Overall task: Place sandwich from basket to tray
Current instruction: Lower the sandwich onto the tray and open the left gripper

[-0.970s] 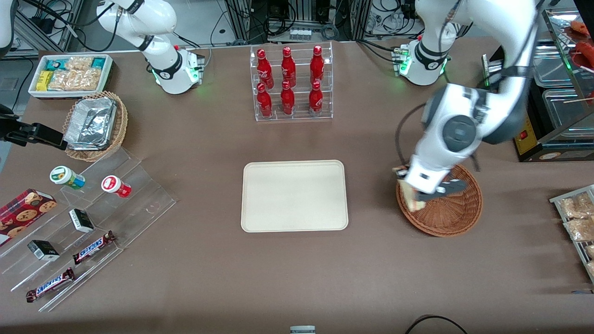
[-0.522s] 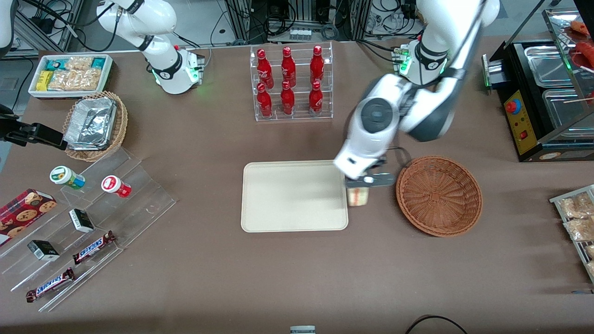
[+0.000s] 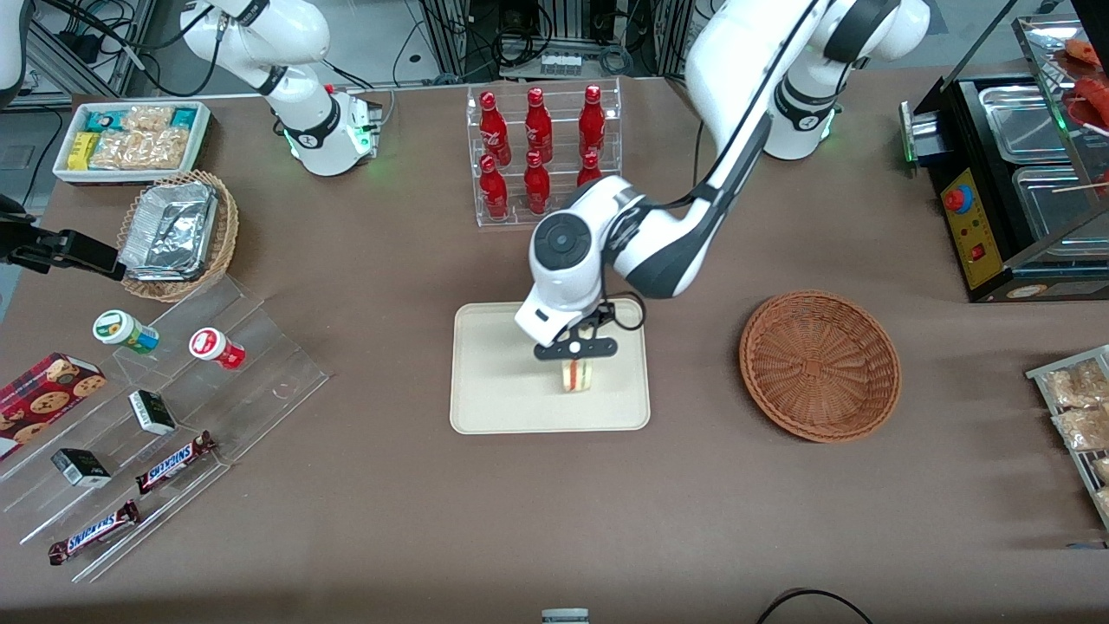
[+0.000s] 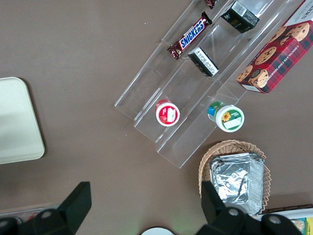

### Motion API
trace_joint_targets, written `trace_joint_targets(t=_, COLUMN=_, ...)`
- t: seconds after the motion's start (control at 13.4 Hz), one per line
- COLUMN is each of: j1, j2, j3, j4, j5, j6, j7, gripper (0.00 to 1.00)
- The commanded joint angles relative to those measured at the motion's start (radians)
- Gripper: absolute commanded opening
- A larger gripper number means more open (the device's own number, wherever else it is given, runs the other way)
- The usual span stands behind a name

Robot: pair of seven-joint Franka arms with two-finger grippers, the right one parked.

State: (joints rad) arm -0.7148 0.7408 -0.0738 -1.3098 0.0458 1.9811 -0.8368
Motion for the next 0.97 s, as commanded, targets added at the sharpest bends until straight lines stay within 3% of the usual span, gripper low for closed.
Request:
trace_joint_targets(t=0.0, j1=-0.018, j2=0.095, j3=0.016, j4=0.131, j5=0.029, j6=-0.019, j7=-0.013, gripper=0.0)
trace_joint_targets(t=0.75, j1=-0.037, j2=0.184, j3=0.014, j4=0.145, j5=0.091, j6=0.033, j7=0.01, gripper=0.0)
trace_joint_targets(t=0.9, j1=-0.038, j2=0.184, j3=0.014, j4=0.142, j5=0.089, j6=0.033, j7=0.019, gripper=1.0)
